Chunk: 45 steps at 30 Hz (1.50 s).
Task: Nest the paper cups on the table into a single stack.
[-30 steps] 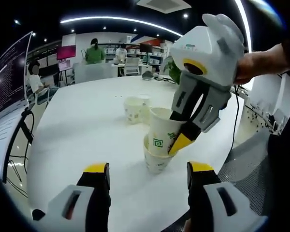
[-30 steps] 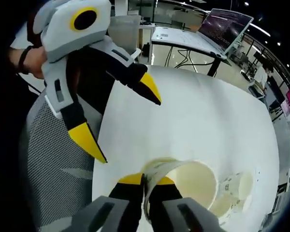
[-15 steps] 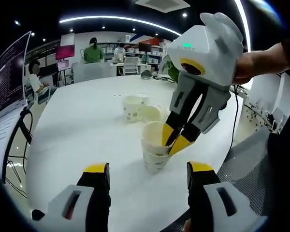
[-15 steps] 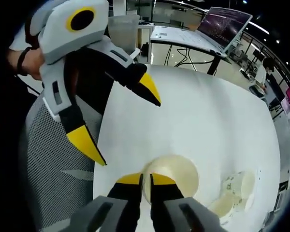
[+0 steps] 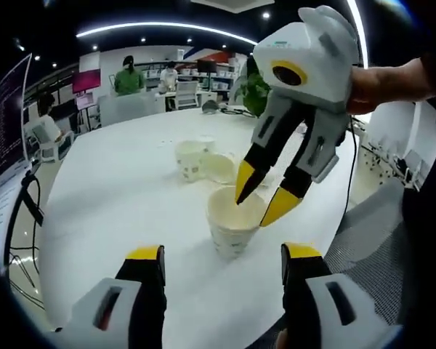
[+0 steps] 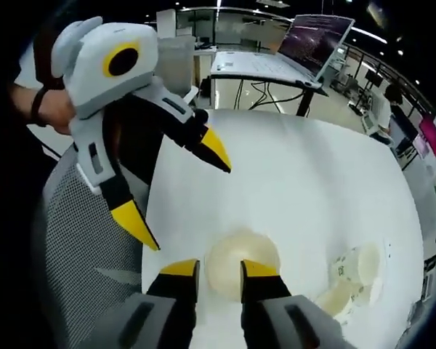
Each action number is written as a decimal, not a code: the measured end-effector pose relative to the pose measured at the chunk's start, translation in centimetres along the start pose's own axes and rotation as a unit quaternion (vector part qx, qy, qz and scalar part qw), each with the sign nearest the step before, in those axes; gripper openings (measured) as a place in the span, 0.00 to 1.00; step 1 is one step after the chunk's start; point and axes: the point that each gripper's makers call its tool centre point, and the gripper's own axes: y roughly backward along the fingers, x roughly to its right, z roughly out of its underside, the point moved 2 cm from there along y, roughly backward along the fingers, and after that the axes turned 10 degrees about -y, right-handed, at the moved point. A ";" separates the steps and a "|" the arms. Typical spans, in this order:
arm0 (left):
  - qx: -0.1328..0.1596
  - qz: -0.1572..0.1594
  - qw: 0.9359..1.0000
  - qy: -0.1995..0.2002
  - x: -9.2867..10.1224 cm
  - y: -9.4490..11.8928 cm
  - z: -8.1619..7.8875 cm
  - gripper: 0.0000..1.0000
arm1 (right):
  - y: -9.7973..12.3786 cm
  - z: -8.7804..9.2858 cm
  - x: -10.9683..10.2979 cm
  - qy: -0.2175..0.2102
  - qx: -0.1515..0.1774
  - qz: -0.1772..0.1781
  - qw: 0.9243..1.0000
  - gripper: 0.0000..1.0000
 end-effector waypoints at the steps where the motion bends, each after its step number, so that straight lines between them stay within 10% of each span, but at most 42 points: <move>1: -0.001 0.002 1.000 -0.002 0.0 -0.1 0.0 0.63 | 0.3 0.1 0.3 -0.001 0.006 0.006 1.000 0.27; 11: -0.005 0.011 1.000 -0.002 0.7 -0.6 0.1 0.63 | 2.9 0.9 4.1 -0.093 0.085 0.070 0.990 0.34; 31: -0.008 0.003 1.000 0.014 0.4 -0.2 0.7 0.63 | 3.8 0.8 15.6 -0.281 0.160 0.141 0.936 0.37; 45: -0.011 -0.003 1.000 0.021 -0.1 -0.1 1.0 0.63 | 1.1 -1.2 19.7 -0.266 0.137 0.141 0.944 0.37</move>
